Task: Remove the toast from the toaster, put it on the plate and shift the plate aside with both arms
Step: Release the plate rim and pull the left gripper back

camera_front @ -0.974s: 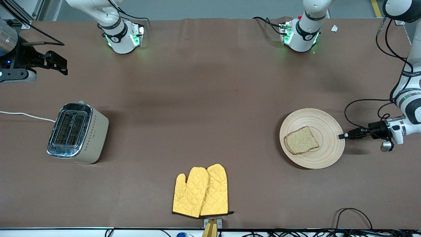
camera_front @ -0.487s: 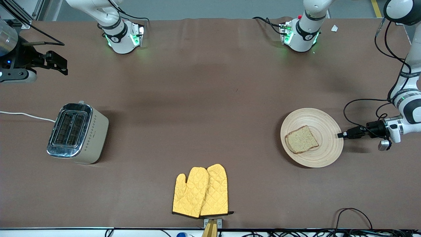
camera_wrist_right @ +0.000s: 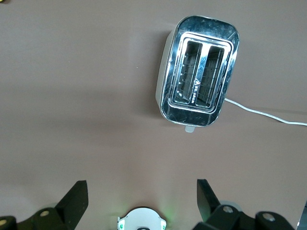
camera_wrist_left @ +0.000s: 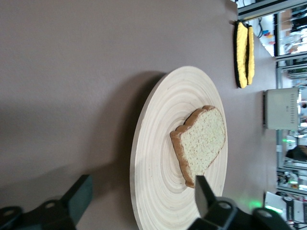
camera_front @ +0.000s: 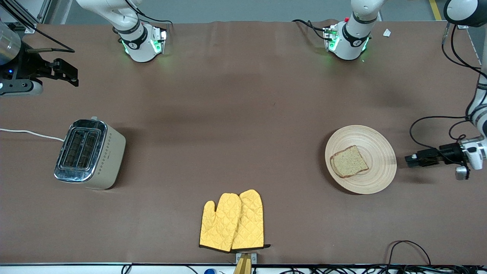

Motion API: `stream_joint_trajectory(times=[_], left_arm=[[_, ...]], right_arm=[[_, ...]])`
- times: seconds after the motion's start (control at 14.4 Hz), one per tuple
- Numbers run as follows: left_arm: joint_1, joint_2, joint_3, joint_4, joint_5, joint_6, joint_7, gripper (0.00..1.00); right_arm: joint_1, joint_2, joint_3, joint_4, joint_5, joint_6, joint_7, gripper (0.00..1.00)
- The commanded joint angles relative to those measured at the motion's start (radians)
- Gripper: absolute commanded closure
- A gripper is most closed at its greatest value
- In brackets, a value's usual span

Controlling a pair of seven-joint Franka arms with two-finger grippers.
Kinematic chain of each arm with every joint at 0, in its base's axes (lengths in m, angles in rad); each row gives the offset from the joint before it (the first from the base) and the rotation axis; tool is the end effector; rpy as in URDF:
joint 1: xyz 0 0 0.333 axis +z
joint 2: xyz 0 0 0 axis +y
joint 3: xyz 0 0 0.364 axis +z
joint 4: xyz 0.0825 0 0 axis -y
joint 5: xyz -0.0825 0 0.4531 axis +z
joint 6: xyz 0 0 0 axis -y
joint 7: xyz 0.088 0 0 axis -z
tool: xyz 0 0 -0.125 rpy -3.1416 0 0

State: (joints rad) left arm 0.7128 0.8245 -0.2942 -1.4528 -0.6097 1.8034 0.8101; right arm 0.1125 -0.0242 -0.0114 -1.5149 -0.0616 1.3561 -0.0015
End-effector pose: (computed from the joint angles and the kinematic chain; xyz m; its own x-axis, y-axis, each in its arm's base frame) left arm 0.7068 0.2899 0.1834 0.9944 -0.0073 0.1051 -0.0862 -0.6305 0.7714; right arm 0.5870 0.0507 0.6820 0.9870 0.0885 -0.1339 0.0973 -0.9934 0.0609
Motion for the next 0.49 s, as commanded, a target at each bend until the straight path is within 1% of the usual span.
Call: stream_joint_trajectory(times=[0.0,0.14,0.42], left_arm=[[0.002,-0.059,-0.019,0.043,0.082,-0.044,-0.119,0.00],[-0.001,-0.128,-0.043,0.043,0.152,-0.044,-0.222,0.00],[-0.004,-0.258,-0.123,0.035,0.280,-0.062,-0.487,0.00]], right_arm=[[0.004,-0.019,-0.001,-0.010,-0.020,-0.008,0.018,0.00],[0.003,-0.019,-0.001,-0.010,-0.020,-0.011,0.020,0.00],[0.001,-0.019,-0.002,-0.010,-0.020,-0.014,0.020,0.00]])
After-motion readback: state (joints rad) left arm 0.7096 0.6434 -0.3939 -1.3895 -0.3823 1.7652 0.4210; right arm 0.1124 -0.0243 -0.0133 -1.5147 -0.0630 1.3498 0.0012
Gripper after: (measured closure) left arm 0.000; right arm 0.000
